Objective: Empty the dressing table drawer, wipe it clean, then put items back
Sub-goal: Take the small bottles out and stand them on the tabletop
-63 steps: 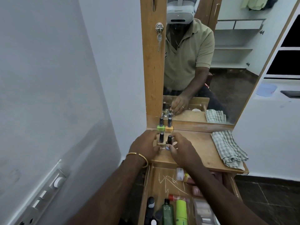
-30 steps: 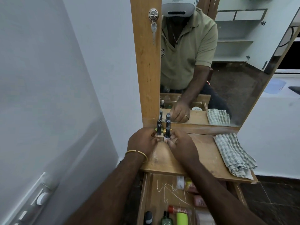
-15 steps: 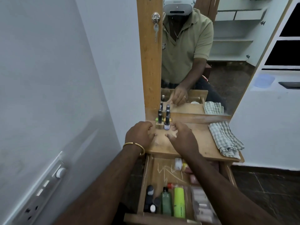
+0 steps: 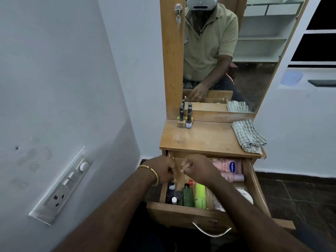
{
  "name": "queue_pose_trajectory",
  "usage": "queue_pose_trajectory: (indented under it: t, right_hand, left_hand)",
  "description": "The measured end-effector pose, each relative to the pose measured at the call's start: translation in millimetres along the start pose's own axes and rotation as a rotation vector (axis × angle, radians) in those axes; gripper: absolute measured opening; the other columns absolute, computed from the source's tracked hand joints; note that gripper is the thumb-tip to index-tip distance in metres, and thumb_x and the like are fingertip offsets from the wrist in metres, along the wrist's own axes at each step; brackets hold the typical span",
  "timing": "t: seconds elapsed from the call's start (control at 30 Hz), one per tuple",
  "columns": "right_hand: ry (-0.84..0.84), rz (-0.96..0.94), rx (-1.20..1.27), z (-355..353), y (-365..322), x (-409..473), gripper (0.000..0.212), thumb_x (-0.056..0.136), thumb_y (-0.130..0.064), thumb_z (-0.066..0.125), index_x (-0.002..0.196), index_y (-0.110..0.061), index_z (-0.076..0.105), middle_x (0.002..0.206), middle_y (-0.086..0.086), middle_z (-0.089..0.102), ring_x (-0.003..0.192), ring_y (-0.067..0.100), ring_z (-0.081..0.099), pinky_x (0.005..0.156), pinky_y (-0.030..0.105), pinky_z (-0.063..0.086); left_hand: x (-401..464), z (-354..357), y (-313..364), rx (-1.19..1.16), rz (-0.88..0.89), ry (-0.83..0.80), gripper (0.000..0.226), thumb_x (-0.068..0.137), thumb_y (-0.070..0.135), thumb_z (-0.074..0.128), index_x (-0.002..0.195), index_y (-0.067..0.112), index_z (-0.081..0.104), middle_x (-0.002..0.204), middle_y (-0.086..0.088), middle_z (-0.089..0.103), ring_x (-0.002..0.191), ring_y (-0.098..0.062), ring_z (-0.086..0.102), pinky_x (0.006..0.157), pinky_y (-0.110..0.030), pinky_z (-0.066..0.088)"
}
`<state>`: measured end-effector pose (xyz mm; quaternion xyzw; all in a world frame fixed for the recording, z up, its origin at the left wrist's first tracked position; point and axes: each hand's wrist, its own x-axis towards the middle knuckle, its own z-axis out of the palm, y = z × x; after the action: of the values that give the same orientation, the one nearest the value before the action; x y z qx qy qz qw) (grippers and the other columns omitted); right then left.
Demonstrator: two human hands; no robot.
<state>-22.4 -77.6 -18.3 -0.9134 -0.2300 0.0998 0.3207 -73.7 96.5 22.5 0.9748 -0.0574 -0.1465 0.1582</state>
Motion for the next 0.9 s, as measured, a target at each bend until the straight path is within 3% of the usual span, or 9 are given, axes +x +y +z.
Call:
queue_pose_trajectory:
  t: [0.17, 0.43, 0.77, 0.9]
  right_hand:
    - [-0.113, 0.008, -0.020, 11.5, 7.9, -13.9, 0.017, 0.080, -0.013, 0.074, 0.088, -0.027, 0.069, 0.090, -0.010, 0.066, 0.082, 0.005, 0.062, 0.074, 0.033, 0.058]
    - [-0.155, -0.005, -0.058, 20.3, 10.7, -18.2, 0.025, 0.082, -0.010, 0.071, 0.087, -0.033, 0.064, 0.089, -0.010, 0.065, 0.082, 0.006, 0.063, 0.078, 0.035, 0.059]
    - [-0.182, -0.004, -0.108, 27.5, 9.6, -20.4, 0.019, 0.085, -0.014, 0.069, 0.101, -0.025, 0.069, 0.101, -0.005, 0.067, 0.087, 0.008, 0.062, 0.079, 0.037, 0.058]
    - [-0.174, 0.018, -0.075, 26.7, 6.3, -19.6, 0.023, 0.084, -0.017, 0.070, 0.107, -0.023, 0.069, 0.104, -0.005, 0.068, 0.088, 0.008, 0.063, 0.078, 0.033, 0.057]
  left_hand:
    - [-2.2, 16.1, -0.5, 0.034, 0.008, -0.015, 0.020, 0.080, 0.026, 0.075, 0.100, 0.023, 0.076, 0.102, 0.005, 0.074, 0.097, -0.013, 0.066, 0.077, -0.019, 0.045]
    - [0.7, 24.0, 2.0, 0.205, 0.040, -0.008, 0.022, 0.080, 0.027, 0.073, 0.103, 0.026, 0.073, 0.110, 0.000, 0.068, 0.103, -0.021, 0.063, 0.086, -0.038, 0.054]
    - [8.7, 25.8, 2.6, 0.197, 0.050, -0.016, 0.018, 0.077, 0.022, 0.073, 0.094, 0.028, 0.070, 0.104, 0.002, 0.069, 0.099, -0.020, 0.064, 0.085, -0.038, 0.056]
    - [11.0, 19.2, 2.6, 0.143, 0.079, 0.059, 0.026, 0.076, 0.021, 0.072, 0.100, 0.029, 0.069, 0.104, 0.005, 0.068, 0.098, -0.017, 0.062, 0.079, -0.029, 0.050]
